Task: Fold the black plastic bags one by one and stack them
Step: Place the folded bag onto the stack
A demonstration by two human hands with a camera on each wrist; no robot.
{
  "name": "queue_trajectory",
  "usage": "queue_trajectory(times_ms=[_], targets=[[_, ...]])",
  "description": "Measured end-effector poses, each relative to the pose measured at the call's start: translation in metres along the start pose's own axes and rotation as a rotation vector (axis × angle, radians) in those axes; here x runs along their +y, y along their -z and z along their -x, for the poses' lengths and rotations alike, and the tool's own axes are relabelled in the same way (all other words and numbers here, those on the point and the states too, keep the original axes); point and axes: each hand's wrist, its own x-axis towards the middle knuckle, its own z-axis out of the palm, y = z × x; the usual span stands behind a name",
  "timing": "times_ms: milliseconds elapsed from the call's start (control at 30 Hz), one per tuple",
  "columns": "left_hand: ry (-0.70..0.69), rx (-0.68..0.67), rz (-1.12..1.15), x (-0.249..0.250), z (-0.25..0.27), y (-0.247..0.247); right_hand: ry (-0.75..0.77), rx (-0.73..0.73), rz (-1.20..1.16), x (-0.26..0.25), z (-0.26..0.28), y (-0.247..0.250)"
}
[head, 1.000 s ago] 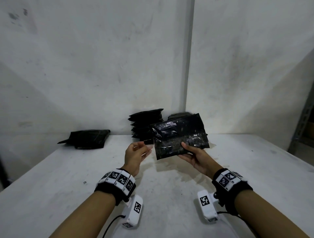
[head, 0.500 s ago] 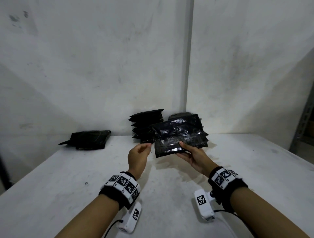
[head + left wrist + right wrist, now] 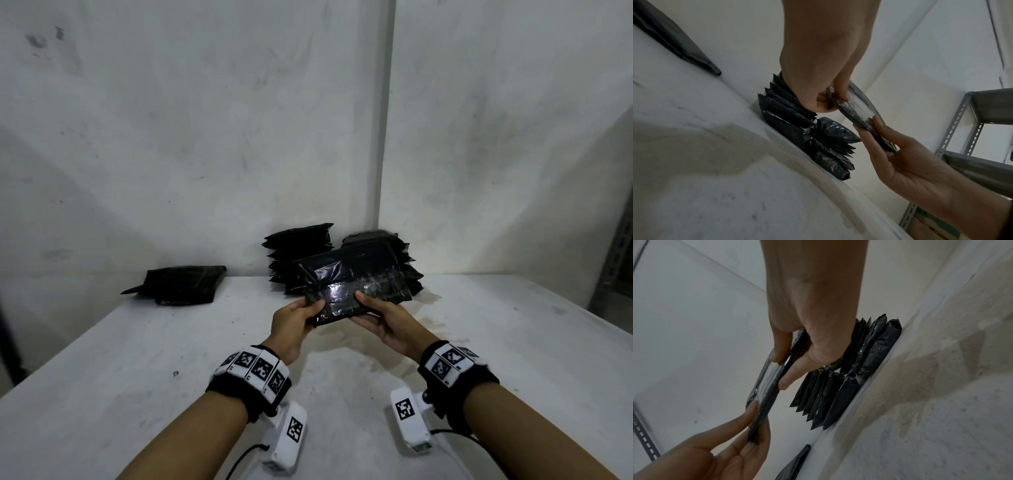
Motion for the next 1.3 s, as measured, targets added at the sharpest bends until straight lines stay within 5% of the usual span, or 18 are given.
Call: queue_trajectory(times_ms=[433, 700, 767, 867, 967, 1067, 1133, 1300], targets=[[0.140, -0.126, -0.014, 0.005, -0.008, 0.013, -0.079, 0.031, -0.005, 0.006, -0.005, -0.006], [0.054, 0.088, 0.028, 0.009, -0.022, 0.017, -0.118, 0.056, 0.131, 0.005, -0.008, -0.011], [0.058, 0.139, 0.023, 0.011, -0.027, 0.021, -0.007, 0.252, 0.277, 0.006, -0.017, -0.003], [0.075, 0.161, 0.008, 0.012, -0.034, 0.027, 0.406, 0.444, 0.620, 0.007, -0.026, 0.008], [0.100, 0.162, 0.048, 0.014, -0.038, 0.026, 0.714, 0.169, 1.038, 0.007, -0.028, 0.012], [0.160, 0.108, 0.131, 0.018, -0.041, 0.021, 0.596, -0.127, 1.410, 0.008, -0.029, 0.004], [0.186, 0.050, 0.167, 0.019, -0.044, 0.017, 0.566, -0.154, 1.553, 0.012, -0.036, 0.002], [0.157, -0.042, 0.216, 0.027, -0.053, 0.002, 0.808, -0.057, 1.463, 0.005, -0.057, 0.006]])
